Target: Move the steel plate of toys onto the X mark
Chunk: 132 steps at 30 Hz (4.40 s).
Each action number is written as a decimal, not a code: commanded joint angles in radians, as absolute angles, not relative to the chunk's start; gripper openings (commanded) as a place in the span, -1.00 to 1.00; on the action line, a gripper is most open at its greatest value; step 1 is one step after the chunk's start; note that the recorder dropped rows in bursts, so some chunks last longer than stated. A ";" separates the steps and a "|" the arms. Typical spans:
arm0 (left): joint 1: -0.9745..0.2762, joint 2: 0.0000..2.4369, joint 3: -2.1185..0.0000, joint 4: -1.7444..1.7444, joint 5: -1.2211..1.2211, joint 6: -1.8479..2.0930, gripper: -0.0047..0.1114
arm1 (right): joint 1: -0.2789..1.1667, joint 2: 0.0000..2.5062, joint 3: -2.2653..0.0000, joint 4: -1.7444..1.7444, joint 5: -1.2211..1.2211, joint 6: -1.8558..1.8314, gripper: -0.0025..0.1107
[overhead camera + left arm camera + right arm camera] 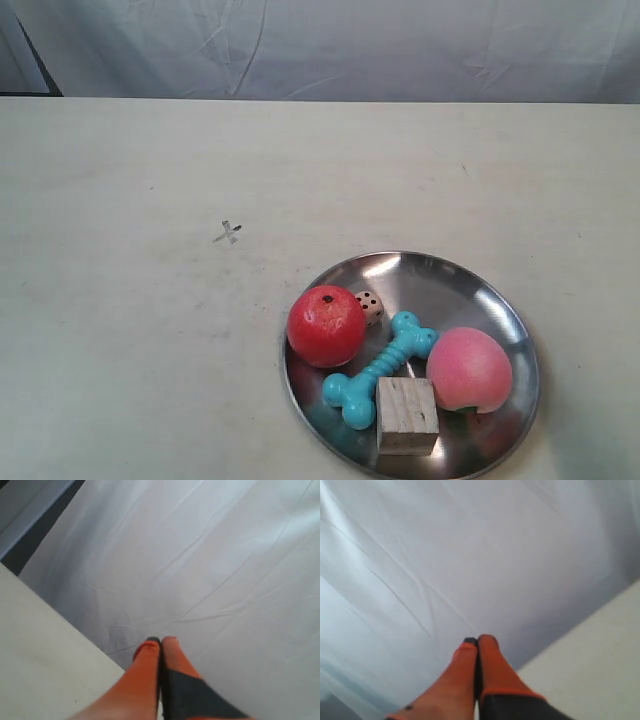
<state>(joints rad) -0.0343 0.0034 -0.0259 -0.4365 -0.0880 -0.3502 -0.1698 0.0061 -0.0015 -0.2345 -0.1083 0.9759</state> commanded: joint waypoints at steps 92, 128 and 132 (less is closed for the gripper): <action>-0.473 2.004 -0.808 -1.474 0.750 1.031 -0.37 | -0.280 1.653 -0.582 0.770 0.655 -0.500 -0.02; -0.396 2.000 -1.021 -1.164 0.853 0.685 -0.92 | -0.105 1.796 -0.769 0.816 0.807 -0.492 -0.96; -0.371 2.000 -1.054 -1.101 0.861 0.636 -0.92 | -0.095 1.796 -0.810 0.820 0.817 -0.467 -0.96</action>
